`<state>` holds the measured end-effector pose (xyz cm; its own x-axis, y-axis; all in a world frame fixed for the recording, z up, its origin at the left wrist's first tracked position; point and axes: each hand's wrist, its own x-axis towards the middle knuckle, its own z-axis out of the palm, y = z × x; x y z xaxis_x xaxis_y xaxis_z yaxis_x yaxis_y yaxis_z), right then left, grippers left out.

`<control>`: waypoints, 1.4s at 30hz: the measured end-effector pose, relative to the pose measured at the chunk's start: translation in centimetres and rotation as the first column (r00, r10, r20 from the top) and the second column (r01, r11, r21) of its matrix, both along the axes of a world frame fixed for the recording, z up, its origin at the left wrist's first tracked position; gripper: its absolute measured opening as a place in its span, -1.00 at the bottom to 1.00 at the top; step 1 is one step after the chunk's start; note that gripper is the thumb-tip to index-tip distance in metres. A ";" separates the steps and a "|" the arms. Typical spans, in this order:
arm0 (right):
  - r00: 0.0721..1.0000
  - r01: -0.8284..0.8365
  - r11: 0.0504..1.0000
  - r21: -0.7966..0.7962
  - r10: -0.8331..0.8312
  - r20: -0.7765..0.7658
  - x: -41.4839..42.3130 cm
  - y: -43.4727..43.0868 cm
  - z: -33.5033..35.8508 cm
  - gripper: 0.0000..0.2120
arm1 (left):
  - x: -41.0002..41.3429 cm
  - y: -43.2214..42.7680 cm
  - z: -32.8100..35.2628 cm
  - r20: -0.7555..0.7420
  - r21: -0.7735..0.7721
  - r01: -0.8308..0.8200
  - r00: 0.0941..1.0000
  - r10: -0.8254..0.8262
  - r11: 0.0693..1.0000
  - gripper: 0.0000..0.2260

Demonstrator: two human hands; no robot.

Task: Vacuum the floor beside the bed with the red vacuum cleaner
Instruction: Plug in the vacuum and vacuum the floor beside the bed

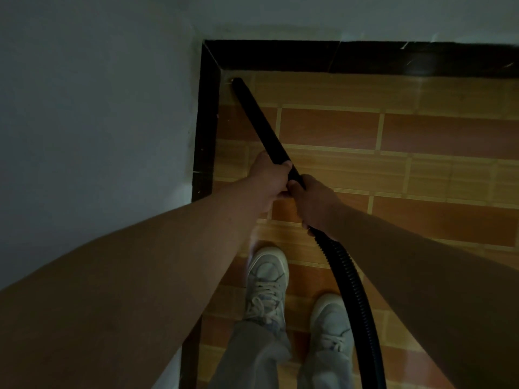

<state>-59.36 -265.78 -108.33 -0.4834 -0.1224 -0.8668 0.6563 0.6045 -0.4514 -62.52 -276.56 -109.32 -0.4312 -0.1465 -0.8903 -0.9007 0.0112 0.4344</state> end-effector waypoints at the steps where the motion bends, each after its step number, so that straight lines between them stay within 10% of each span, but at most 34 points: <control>1: 1.000 0.005 1.000 -0.002 -0.005 0.014 -0.2 0.2 0.1 -0.67 | -0.1 0.1 -0.1 -0.002 0.001 -0.001 1.000 0.001 1.000 -0.79; 42: 0.976 -0.062 0.998 0.028 0.066 -0.207 0.8 -0.1 1.2 -0.74 | 1.5 -1.5 1.0 -0.071 0.117 -0.076 0.994 0.085 0.990 -0.79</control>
